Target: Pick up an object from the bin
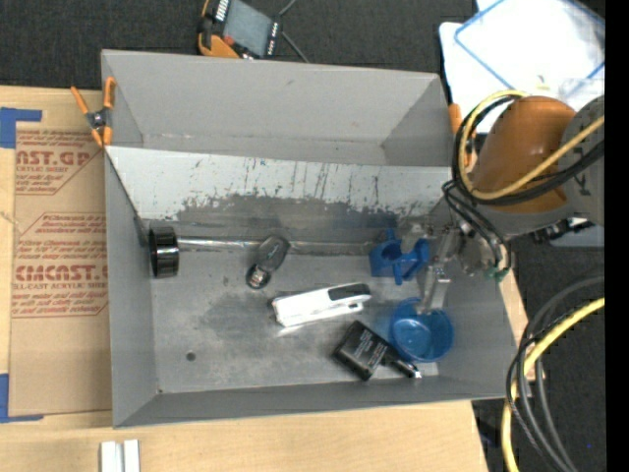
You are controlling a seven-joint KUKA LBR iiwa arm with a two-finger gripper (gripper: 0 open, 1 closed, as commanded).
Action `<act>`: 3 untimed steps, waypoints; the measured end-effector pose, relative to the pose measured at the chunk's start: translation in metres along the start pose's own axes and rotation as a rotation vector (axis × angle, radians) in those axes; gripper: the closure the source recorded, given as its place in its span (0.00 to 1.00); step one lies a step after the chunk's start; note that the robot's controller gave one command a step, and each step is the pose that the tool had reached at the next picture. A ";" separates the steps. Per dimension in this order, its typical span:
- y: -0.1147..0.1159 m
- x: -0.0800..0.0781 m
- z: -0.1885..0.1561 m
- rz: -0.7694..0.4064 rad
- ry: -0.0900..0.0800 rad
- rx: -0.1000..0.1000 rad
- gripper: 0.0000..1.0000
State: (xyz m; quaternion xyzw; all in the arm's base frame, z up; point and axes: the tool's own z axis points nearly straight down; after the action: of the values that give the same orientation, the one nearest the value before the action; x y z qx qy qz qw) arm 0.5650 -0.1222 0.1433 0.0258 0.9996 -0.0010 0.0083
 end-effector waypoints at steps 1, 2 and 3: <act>-0.001 -0.003 0.013 -0.045 -0.005 0.001 0.00; -0.012 0.008 0.043 -0.222 -0.014 -0.013 0.00; -0.002 -0.004 0.057 -0.420 -0.017 -0.003 0.00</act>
Offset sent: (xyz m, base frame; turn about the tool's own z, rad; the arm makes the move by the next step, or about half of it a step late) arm -0.0238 -0.0341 -0.0378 -0.1265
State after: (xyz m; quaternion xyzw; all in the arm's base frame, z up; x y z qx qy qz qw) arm 0.5699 -0.1248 0.0868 -0.1829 0.9830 -0.0015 0.0163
